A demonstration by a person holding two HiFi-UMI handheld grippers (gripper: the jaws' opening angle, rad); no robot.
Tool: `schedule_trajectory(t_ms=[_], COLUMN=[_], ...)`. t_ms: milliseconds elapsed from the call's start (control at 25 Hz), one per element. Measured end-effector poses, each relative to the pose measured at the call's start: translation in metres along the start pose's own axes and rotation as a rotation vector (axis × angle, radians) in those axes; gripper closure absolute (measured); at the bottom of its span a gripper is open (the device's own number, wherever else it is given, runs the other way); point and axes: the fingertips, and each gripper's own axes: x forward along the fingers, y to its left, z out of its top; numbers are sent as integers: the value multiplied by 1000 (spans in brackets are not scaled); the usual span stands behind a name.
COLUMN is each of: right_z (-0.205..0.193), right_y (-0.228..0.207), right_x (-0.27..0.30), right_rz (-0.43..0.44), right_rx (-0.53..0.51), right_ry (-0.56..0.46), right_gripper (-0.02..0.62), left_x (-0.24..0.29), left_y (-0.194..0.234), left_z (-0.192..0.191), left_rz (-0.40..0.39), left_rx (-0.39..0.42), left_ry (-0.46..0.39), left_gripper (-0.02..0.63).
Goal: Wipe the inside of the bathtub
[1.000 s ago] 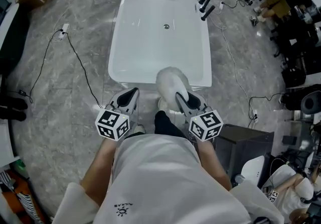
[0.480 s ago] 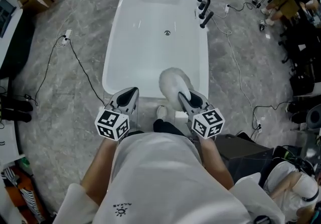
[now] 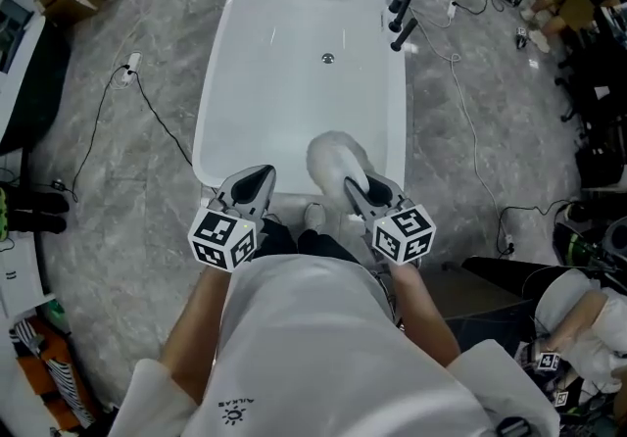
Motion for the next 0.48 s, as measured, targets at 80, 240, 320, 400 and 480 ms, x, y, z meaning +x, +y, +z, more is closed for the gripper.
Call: schedule_trajectory(t_ms=[80, 240, 320, 400, 480], right_z=[-2, -11, -19, -27, -36], right_y=[-3, -14, -22, -34, -47], right_x=[3, 6, 8, 11, 15], right_rz=[3, -16, -38, -64, -91], right_rx=[11, 38, 47, 51, 59], right_ry=[5, 29, 52, 77, 100], right_gripper=[497, 497, 497, 497, 497], left_x=[7, 23, 30, 40, 50], left_y=[-3, -4, -2, 1, 5], left_z=[-1, -5, -9, -13, -16], left_rz=[-12, -38, -53, -69, -90], left_rx=[4, -6, -18, -22, -18], left_ry=[17, 45, 57, 74, 90], left_gripper=[594, 594, 594, 594, 594])
